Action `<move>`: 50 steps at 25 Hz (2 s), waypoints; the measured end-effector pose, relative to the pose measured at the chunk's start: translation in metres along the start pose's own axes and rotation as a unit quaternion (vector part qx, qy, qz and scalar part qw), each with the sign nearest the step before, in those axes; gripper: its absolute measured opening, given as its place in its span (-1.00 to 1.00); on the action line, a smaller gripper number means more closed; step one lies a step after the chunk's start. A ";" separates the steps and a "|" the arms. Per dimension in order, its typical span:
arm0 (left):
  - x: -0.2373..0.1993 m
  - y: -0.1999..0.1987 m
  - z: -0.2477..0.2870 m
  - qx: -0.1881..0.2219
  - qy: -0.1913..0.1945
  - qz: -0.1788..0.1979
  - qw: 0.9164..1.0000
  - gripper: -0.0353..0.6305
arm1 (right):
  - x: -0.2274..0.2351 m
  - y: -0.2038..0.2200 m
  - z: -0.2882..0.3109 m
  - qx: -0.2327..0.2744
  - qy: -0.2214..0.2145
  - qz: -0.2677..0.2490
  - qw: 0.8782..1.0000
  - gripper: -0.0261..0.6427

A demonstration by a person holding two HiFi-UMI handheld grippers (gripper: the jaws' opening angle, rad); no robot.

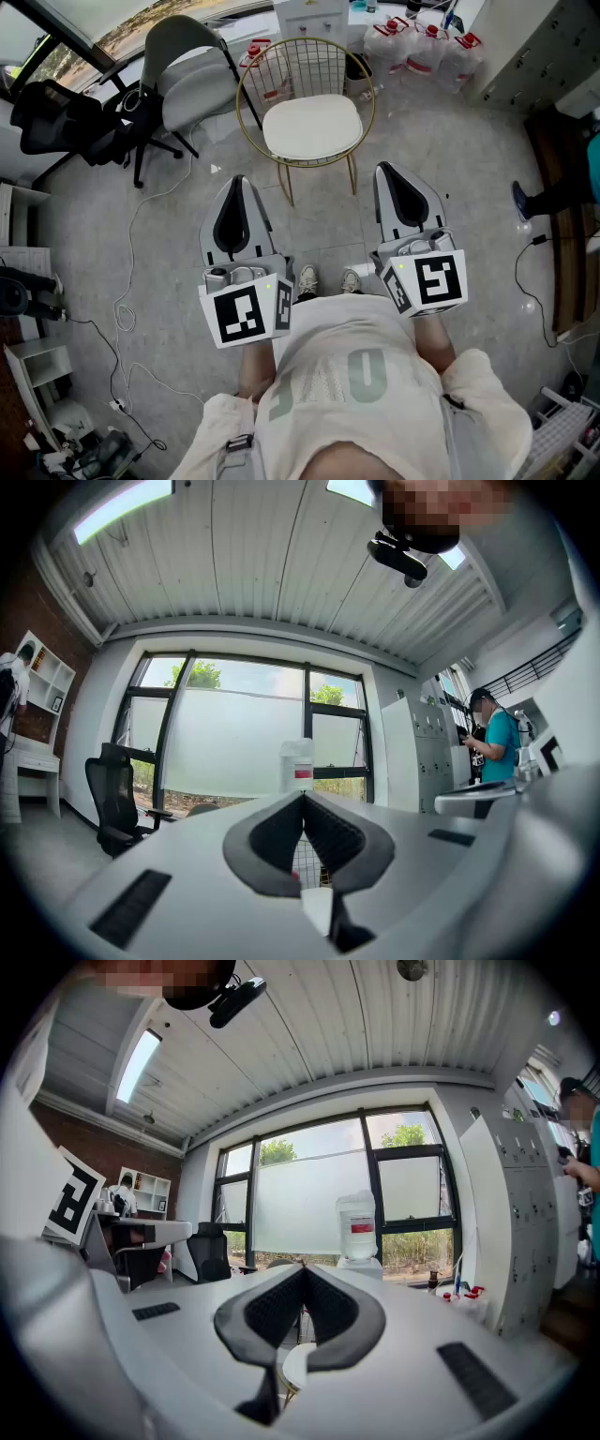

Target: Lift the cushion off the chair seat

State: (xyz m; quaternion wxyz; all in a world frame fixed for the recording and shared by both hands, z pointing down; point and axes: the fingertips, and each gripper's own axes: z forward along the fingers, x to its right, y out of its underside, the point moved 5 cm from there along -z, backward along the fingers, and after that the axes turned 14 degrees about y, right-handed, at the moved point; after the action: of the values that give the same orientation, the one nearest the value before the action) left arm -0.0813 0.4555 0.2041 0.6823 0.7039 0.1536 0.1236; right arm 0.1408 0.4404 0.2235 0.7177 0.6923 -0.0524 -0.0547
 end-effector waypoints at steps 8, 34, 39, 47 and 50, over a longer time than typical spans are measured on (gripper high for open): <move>0.016 0.000 0.003 0.006 -0.009 0.003 1.000 -0.86 | 0.021 0.003 -0.009 0.003 -0.005 0.006 1.000 -0.87; 0.010 0.036 0.071 0.018 -0.050 -0.015 0.998 -0.86 | 0.095 0.048 0.039 0.004 0.024 0.017 1.000 -0.87; -0.039 0.049 0.133 0.014 -0.047 -0.028 0.998 -0.86 | 0.090 0.055 0.110 -0.012 0.024 0.028 0.999 -0.87; -0.146 0.044 0.261 0.014 -0.021 -0.031 0.999 -0.86 | 0.051 0.032 0.279 -0.018 0.008 0.014 1.000 -0.87; -0.186 0.035 0.313 0.014 -0.009 -0.020 1.000 -0.86 | 0.035 0.018 0.341 -0.013 0.003 0.014 1.000 -0.87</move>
State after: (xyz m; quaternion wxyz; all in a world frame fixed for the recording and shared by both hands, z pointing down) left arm -0.1308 0.0946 0.2334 0.6759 0.7115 0.1634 0.1015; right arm 0.1239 0.0988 0.2538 0.7273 0.6825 -0.0589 -0.0431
